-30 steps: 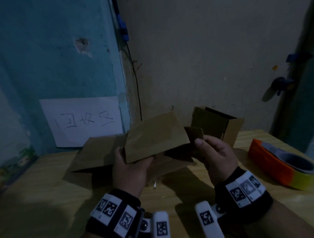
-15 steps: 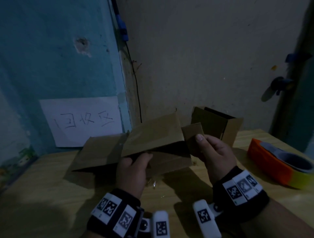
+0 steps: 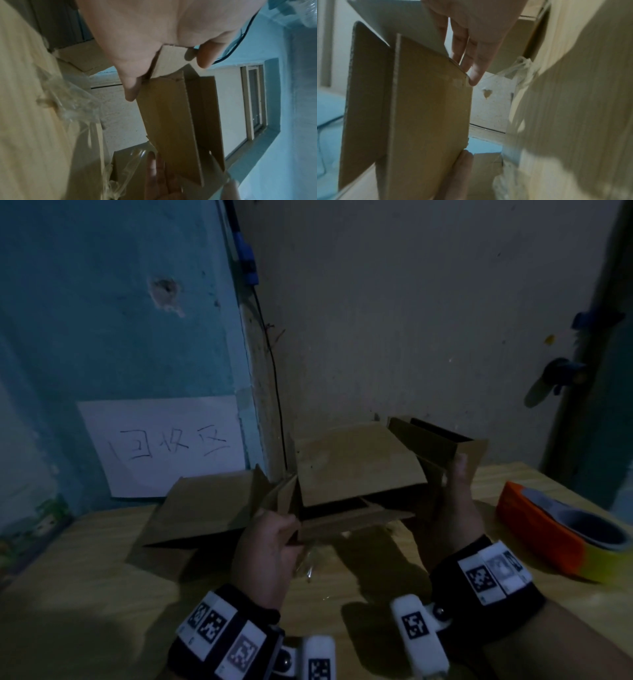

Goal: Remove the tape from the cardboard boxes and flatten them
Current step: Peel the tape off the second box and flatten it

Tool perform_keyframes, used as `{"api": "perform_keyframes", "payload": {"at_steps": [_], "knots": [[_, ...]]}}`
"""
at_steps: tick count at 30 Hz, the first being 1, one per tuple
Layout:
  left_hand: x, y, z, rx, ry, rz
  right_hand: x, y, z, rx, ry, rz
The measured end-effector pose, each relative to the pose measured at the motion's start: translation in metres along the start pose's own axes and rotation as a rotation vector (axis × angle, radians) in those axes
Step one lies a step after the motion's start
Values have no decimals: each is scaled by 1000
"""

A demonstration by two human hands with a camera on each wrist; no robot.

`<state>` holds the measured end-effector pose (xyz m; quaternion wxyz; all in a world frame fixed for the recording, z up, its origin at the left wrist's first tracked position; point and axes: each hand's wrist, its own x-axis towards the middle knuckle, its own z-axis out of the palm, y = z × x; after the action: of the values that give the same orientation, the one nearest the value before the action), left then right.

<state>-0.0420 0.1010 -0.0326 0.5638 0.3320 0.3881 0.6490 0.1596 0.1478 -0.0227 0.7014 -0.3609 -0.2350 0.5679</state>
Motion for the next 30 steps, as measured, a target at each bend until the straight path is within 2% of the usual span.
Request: {"api": "perform_keyframes", "payload": {"at_steps": [4,11,15,26,30], "knots": [[-2,3,-3,57,-103,62,-1,-5,-4,59,-86,75],[5,8,-5,63,88,70,3,-12,-8,-35,-217,100],[8,11,-13,46,65,23,10,-16,-6,-137,-235,175],[6,13,-8,-23,52,50,4,-4,-12,-228,-222,26],[1,8,-9,45,-43,25,-1,-4,-10,-287,-260,14]]}}
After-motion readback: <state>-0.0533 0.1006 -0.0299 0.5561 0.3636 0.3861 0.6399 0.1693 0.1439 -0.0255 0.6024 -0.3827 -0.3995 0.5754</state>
